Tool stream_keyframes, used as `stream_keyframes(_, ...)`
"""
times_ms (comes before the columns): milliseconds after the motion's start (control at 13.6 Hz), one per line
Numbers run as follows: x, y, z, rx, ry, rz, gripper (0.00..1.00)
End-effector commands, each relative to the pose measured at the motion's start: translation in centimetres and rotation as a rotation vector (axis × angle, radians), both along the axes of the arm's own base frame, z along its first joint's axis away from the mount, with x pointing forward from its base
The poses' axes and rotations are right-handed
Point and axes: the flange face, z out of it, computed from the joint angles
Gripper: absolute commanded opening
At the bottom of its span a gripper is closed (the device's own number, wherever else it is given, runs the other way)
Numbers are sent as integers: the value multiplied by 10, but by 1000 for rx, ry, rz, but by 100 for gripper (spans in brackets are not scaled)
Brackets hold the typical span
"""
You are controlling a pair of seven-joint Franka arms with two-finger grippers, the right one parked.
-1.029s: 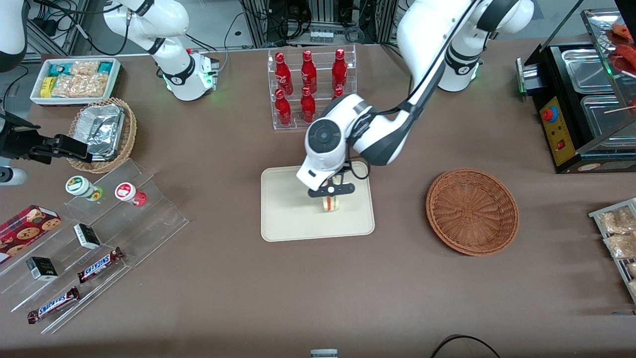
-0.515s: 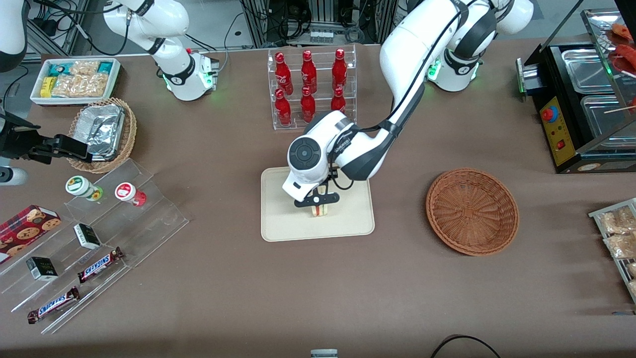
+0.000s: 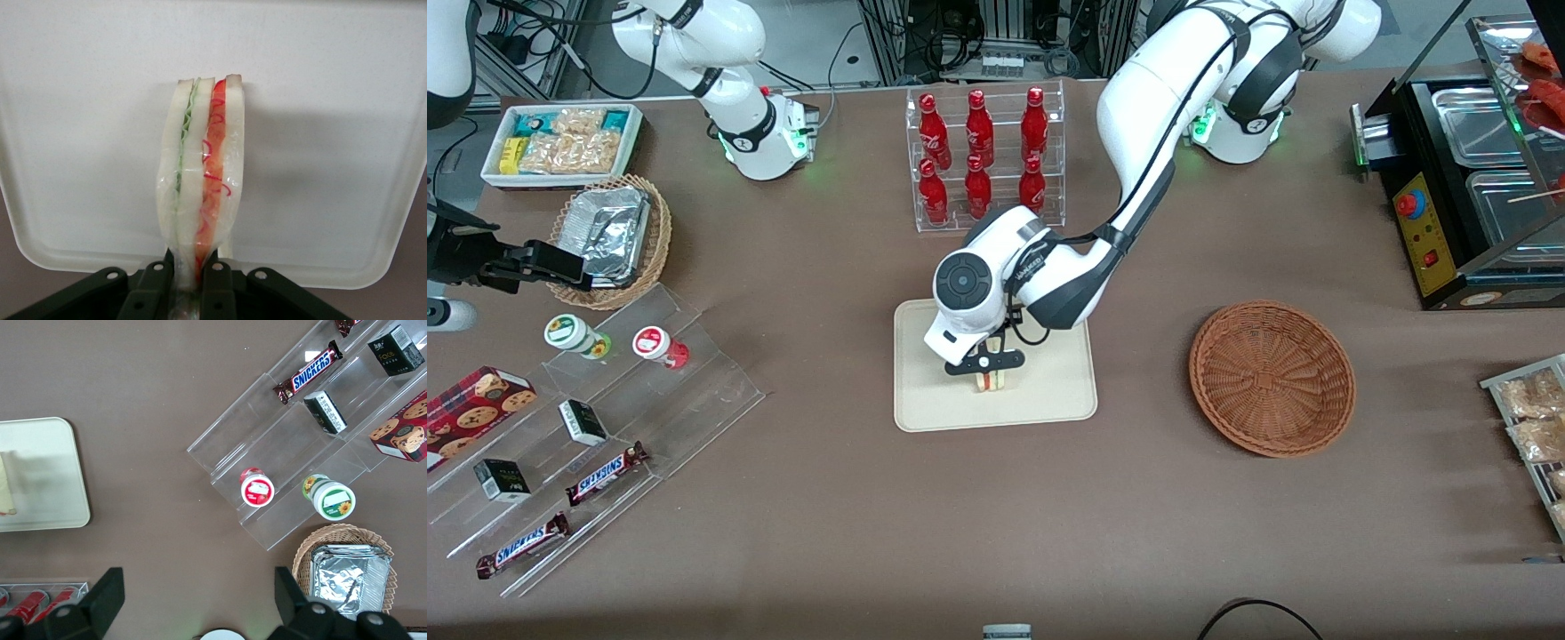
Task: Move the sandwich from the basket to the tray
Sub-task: 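Lower the held sandwich onto the cream tray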
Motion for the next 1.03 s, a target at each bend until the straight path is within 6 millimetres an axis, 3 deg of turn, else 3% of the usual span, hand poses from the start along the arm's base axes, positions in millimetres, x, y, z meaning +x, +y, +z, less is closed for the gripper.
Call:
stream_keyframes(0,2,-7,-3,-2,-19,41,0)
stream_keyframes(515,3,-10,-19,1,-37,93,2)
stream_keyframes(588,3,-10,-21,1,-37,96,40)
stream_keyframes(662,3,-10,-20,1,-39,94,99)
stream_keyframes(882,3,-8,-5,4,-43,91,100)
stream_keyframes(956,2,-8,11,7,-47,87,100)
